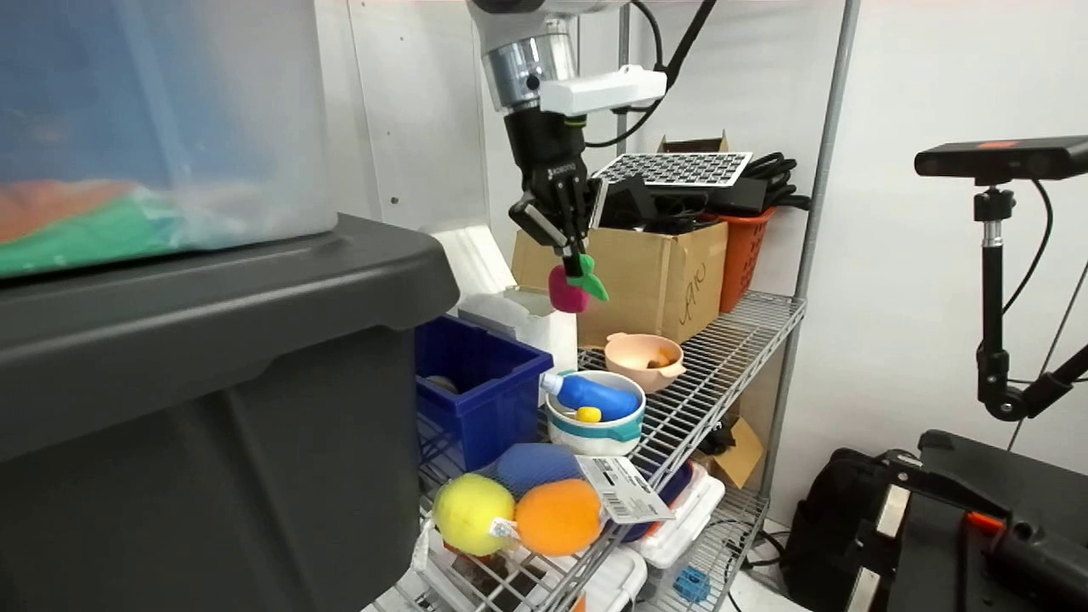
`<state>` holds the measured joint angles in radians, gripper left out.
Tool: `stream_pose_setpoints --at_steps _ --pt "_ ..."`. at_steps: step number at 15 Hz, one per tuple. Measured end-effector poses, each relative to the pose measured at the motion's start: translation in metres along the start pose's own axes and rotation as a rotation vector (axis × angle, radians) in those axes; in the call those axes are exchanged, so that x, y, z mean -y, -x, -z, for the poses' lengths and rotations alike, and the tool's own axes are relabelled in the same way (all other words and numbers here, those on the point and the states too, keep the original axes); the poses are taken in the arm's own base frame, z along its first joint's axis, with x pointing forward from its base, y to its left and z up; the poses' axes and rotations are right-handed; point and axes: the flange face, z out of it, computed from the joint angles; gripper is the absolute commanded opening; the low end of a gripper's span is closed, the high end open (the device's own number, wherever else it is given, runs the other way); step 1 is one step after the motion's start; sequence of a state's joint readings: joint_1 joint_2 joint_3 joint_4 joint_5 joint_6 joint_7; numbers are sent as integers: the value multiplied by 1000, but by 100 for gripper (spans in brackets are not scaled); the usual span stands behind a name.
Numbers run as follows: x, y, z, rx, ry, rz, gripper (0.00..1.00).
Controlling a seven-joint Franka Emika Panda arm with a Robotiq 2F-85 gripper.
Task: Put the purple toy in the blue box
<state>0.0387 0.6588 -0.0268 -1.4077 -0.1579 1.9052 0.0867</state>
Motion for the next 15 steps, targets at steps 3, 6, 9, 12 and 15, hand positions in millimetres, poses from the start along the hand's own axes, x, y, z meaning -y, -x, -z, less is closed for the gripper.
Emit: stream_pose_setpoints --at_steps 3,6,9,12,15 --pt "42 14 24 -21 -10 65 1" --pt "66 27 36 -37 -24 126 1" --pt "77 32 31 -33 -37 172 1" --pt "82 34 24 -29 -47 197 1" --pt "82 35 22 -25 -55 202 1"
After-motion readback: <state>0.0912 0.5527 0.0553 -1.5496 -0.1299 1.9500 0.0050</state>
